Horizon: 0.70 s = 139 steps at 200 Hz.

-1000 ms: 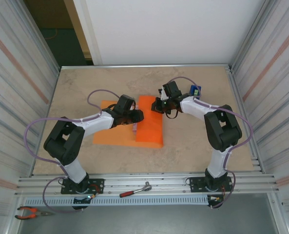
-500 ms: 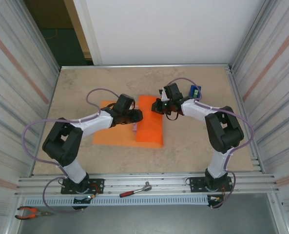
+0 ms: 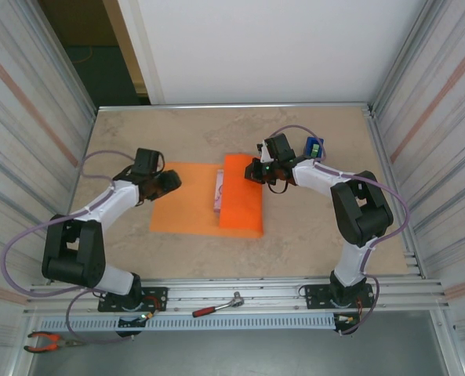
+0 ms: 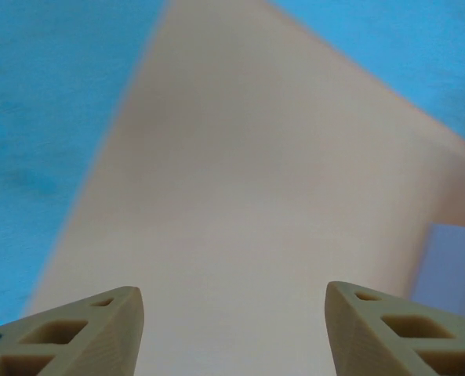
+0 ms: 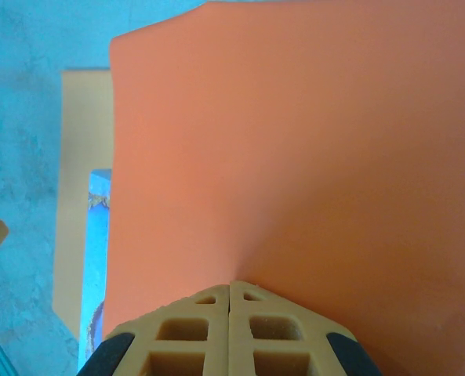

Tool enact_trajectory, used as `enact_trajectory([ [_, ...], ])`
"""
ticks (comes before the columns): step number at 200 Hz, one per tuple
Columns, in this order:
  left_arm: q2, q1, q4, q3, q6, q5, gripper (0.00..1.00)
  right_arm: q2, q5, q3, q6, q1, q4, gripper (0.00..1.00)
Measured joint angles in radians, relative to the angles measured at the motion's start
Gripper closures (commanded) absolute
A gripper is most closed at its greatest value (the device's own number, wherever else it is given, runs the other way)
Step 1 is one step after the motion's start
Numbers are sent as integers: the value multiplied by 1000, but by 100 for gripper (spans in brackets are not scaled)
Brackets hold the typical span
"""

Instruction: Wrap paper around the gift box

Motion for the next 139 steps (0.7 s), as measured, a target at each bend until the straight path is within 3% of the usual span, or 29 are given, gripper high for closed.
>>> enact_trajectory([
  [35, 0, 67, -37, -52, 8, -15, 33, 0, -1, 0, 0, 0, 0, 100],
  [139, 68, 68, -26, -95, 10, -18, 30, 0, -4, 0, 0, 0, 1, 100],
])
